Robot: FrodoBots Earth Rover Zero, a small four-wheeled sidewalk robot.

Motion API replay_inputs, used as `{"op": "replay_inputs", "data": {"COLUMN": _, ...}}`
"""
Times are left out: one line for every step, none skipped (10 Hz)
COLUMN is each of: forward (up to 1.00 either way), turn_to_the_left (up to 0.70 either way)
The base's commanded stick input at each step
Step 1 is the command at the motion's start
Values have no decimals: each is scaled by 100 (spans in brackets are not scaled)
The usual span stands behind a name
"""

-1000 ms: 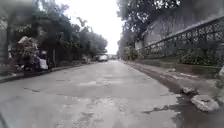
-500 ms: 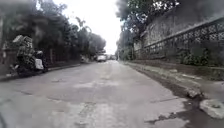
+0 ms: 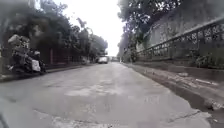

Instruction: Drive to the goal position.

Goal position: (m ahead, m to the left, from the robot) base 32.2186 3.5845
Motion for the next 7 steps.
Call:
{"op": "replay_inputs", "data": {"forward": 85, "turn_to_the_left": 0}}
{"op": "replay_inputs", "data": {"forward": 85, "turn_to_the_left": 0}}
{"op": "replay_inputs", "data": {"forward": 85, "turn_to_the_left": 0}}
{"op": "replay_inputs", "data": {"forward": 85, "turn_to_the_left": 0}}
{"op": "replay_inputs", "data": {"forward": 85, "turn_to_the_left": 0}}
{"op": "replay_inputs", "data": {"forward": 85, "turn_to_the_left": -13}}
{"op": "replay_inputs", "data": {"forward": 85, "turn_to_the_left": -34}}
